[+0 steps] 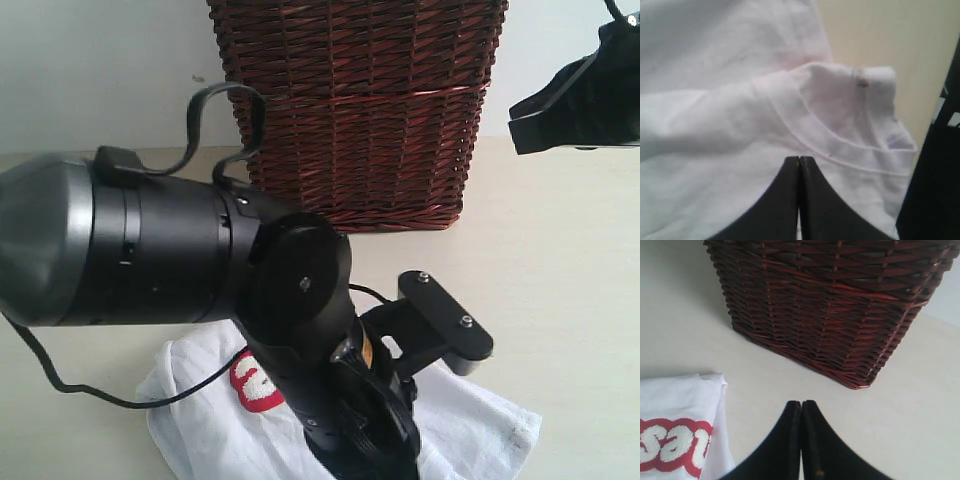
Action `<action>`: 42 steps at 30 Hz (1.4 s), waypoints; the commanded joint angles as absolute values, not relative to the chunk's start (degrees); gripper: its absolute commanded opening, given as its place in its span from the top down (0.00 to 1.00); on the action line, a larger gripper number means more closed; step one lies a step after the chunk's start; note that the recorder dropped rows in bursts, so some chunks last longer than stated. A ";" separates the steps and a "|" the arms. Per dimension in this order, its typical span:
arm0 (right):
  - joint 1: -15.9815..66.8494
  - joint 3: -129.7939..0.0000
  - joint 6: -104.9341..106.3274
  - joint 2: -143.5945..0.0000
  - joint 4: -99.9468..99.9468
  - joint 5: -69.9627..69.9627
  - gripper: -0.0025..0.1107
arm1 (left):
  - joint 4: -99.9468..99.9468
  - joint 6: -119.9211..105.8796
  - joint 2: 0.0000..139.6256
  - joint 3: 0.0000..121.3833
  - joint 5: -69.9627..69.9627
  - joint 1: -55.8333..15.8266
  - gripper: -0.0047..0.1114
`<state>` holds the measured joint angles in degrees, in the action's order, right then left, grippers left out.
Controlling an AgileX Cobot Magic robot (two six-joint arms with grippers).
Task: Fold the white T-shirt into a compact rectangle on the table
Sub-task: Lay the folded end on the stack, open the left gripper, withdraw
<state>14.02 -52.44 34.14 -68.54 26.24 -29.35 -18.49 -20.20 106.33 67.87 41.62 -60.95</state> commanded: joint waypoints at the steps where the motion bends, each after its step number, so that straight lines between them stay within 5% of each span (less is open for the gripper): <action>1: 14.00 -52.25 34.13 -68.79 26.61 -29.14 0.98 | -15.40 -16.15 110.65 66.59 42.41 -60.54 0.96; 11: 14.00 -52.25 34.13 -68.79 27.01 -29.15 0.98 | -14.37 -16.70 124.64 80.01 42.24 -59.31 0.96; 24: 14.00 -52.25 34.25 -68.79 27.00 -29.15 0.98 | -17.16 -19.42 132.56 99.88 49.70 -43.29 0.96; 31: 14.00 -52.25 34.27 -68.79 27.00 -28.94 0.98 | -20.01 -23.78 122.45 97.42 49.58 -46.07 0.96; 42: 14.00 -51.17 34.39 -62.27 29.36 -26.22 0.98 | -18.20 -23.89 88.13 70.64 30.63 -43.65 0.96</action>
<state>14.02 -52.35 34.14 -65.16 27.64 -28.86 -18.39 -23.64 96.43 76.64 36.11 -44.27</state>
